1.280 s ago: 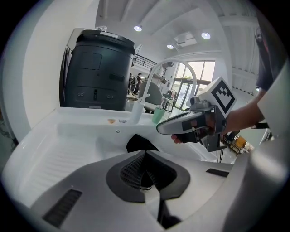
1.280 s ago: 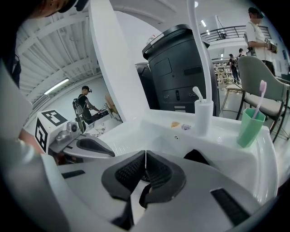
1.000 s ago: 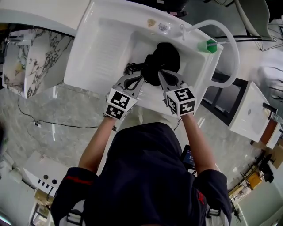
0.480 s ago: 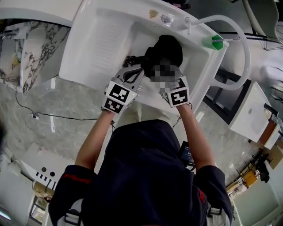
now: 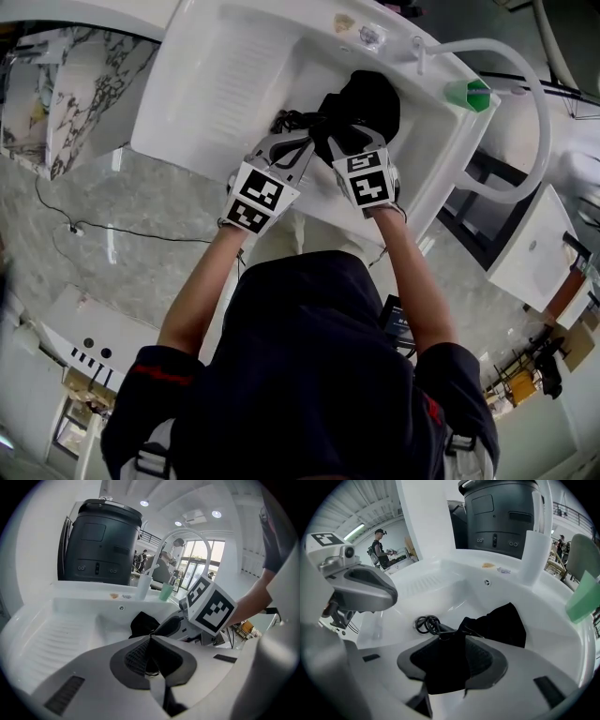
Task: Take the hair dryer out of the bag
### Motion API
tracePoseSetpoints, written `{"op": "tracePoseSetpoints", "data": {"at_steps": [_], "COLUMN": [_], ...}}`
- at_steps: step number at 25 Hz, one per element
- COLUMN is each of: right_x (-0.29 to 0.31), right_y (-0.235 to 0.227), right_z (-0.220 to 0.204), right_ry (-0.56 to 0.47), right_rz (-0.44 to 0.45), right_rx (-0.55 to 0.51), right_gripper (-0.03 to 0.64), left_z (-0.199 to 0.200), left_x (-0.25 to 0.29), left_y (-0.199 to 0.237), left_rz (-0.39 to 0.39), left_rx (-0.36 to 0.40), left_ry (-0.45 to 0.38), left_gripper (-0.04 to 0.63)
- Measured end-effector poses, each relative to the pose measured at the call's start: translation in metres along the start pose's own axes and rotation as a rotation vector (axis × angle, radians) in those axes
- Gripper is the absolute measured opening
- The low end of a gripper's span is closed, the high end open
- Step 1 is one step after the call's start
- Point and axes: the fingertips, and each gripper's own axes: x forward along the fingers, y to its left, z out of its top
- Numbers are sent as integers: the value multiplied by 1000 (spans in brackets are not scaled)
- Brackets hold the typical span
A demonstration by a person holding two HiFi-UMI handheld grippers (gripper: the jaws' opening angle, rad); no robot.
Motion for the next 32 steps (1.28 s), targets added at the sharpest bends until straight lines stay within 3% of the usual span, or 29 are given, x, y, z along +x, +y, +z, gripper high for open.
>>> {"op": "tracePoseSetpoints", "data": {"at_steps": [8, 15, 21, 32], "right_x": [12, 13, 14, 11], "right_y": [-10, -18, -20, -29], "right_z": [-10, -15, -20, -18], "right_ry": [58, 85, 106, 102], "right_rz": [-60, -109, -122, -135], "right_rx": [-48, -58, -76, -50], "right_gripper": [159, 76, 52, 51], "left_z": [2, 2, 10, 6], "left_x": [-1, 5, 6, 14], "left_y": [5, 4, 7, 11], "left_rz": [13, 5, -25, -27], "left_rx": [-3, -5, -125, -87], "left_ry": [-3, -7, -60, -26], "left_gripper": [15, 15, 15, 15]}}
